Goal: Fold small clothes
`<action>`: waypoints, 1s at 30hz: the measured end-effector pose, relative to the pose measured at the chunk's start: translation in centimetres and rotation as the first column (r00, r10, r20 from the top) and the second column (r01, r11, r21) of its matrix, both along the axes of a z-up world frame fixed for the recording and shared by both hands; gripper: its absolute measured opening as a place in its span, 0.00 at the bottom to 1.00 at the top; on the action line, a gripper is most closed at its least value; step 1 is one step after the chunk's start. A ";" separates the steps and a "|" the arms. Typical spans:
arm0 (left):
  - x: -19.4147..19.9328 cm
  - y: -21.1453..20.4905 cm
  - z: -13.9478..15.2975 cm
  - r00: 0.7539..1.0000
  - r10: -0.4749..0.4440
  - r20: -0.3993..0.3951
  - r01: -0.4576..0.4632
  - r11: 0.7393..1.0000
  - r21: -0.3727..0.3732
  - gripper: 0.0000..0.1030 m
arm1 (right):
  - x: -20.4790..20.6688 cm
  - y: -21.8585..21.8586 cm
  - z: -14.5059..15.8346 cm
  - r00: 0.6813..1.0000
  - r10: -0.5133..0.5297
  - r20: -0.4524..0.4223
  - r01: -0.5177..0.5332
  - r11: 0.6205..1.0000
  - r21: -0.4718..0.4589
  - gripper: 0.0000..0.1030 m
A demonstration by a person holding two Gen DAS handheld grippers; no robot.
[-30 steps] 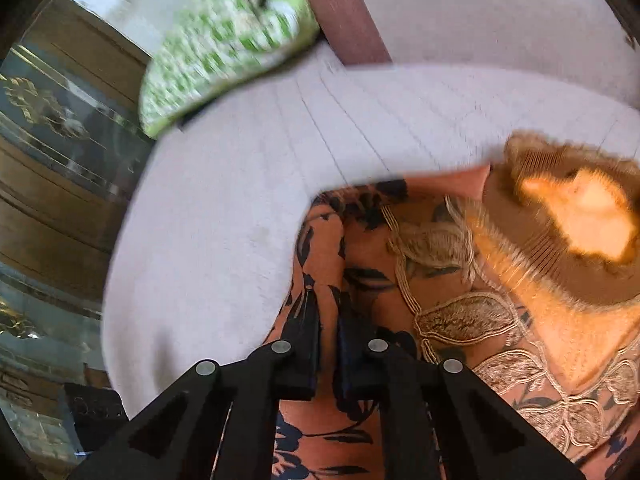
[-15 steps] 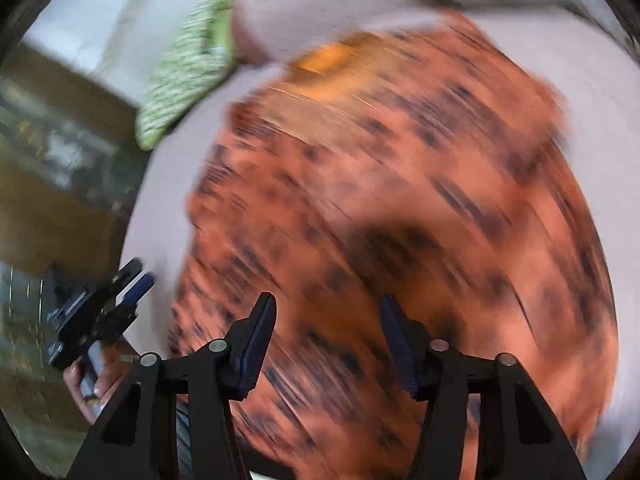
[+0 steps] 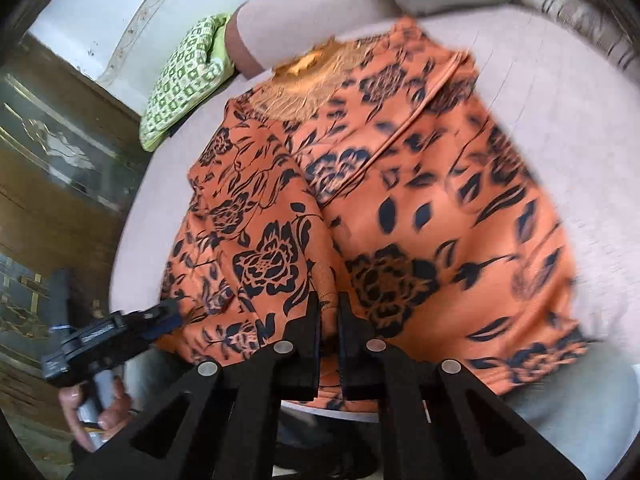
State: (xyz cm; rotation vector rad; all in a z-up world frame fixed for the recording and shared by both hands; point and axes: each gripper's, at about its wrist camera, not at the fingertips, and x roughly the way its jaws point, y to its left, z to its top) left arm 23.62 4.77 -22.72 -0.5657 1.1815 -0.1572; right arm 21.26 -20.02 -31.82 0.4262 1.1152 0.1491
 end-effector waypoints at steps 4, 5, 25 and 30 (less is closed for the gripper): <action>-1.5 1.7 0.7 0.999 0.045 -0.012 -0.045 0.999 -0.014 0.39 | -0.1 -1.1 -3.4 0.991 -0.055 -0.120 0.063 0.996 0.065 0.18; -2.0 2.0 1.5 0.999 0.052 0.007 -0.052 0.998 -0.019 0.39 | -0.8 -1.2 -2.8 0.994 -0.055 -0.090 0.064 0.993 0.100 0.19; -8.5 1.4 17.5 0.952 -0.030 0.306 -0.011 0.991 0.131 0.55 | -3.8 -0.9 14.8 0.952 -0.040 0.304 0.010 0.995 0.101 0.66; -6.7 1.9 17.9 0.950 -0.016 0.311 -0.027 0.990 0.135 0.55 | -1.9 -2.5 15.7 0.956 -0.041 0.292 0.025 0.998 0.059 0.67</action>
